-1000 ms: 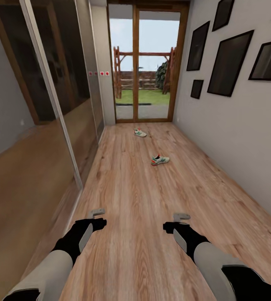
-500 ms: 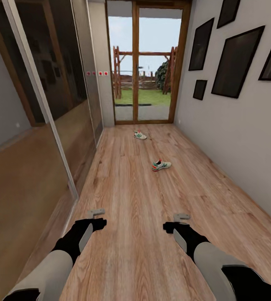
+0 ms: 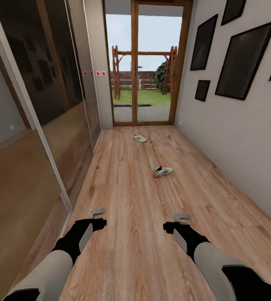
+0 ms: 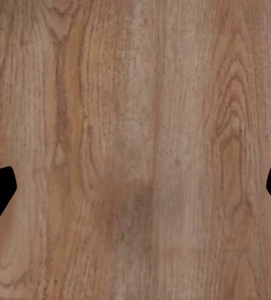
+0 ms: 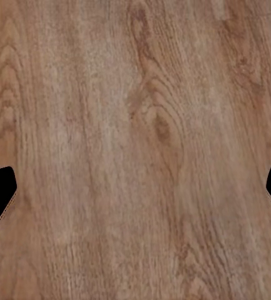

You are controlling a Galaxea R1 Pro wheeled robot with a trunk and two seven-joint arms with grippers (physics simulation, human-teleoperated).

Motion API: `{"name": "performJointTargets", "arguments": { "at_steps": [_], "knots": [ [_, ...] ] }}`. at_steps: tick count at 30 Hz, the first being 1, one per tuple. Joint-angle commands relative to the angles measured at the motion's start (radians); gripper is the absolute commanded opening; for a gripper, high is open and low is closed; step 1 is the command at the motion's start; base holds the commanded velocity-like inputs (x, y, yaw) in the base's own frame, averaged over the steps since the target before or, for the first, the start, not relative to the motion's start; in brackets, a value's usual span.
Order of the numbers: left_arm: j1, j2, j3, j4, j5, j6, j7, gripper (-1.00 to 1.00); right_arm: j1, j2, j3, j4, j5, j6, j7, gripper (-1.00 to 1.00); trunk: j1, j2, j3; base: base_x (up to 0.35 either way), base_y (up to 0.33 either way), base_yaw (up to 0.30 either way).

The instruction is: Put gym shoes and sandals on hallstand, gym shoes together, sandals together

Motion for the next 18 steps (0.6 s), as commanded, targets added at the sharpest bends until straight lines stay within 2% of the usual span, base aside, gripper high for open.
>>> {"name": "performJointTargets", "arguments": {
  "at_steps": [1, 18],
  "knots": [
    [0.0, 0.0, 0.0, 0.0, 0.0, 0.0, 0.0, 1.0, 0.0, 0.0, 0.0, 0.0, 0.0, 0.0, 0.0, 1.0, 0.0, 0.0, 0.0, 0.35, 0.0, -0.053],
    [0.0, 0.0, 0.0, 0.0, 0.0, 0.0, 0.0, 1.0, 0.0, 0.0, 0.0, 0.0, 0.0, 0.0, 0.0, 1.0, 0.0, 0.0, 0.0, 0.35, 0.0, -0.094]
  ]
}}
